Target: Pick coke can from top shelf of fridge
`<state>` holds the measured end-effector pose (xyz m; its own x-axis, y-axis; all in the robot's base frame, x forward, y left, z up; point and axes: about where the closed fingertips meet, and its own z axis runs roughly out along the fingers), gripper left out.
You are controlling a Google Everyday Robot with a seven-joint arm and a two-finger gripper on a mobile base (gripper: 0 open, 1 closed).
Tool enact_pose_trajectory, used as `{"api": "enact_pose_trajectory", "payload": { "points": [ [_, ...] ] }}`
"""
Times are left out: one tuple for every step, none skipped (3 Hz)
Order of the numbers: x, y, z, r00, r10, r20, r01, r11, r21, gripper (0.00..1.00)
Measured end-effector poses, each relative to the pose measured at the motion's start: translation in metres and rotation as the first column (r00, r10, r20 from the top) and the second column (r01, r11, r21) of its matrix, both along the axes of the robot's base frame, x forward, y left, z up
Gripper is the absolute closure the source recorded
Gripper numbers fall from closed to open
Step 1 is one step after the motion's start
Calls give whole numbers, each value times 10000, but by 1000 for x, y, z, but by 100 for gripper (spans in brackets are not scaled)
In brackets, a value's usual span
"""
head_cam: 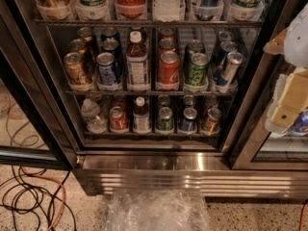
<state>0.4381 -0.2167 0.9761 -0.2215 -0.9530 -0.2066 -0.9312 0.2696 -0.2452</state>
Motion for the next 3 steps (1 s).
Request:
{"api": "enact_pose_trajectory", "payload": {
  "points": [
    [0,0,0,10000,0,1,0,10000,1,0],
    [1,-1,1,9998,-146,131,140,9990,431,0],
    [17,0,5,9975,-424,572,324,9858,1647,0]
  ]
}}
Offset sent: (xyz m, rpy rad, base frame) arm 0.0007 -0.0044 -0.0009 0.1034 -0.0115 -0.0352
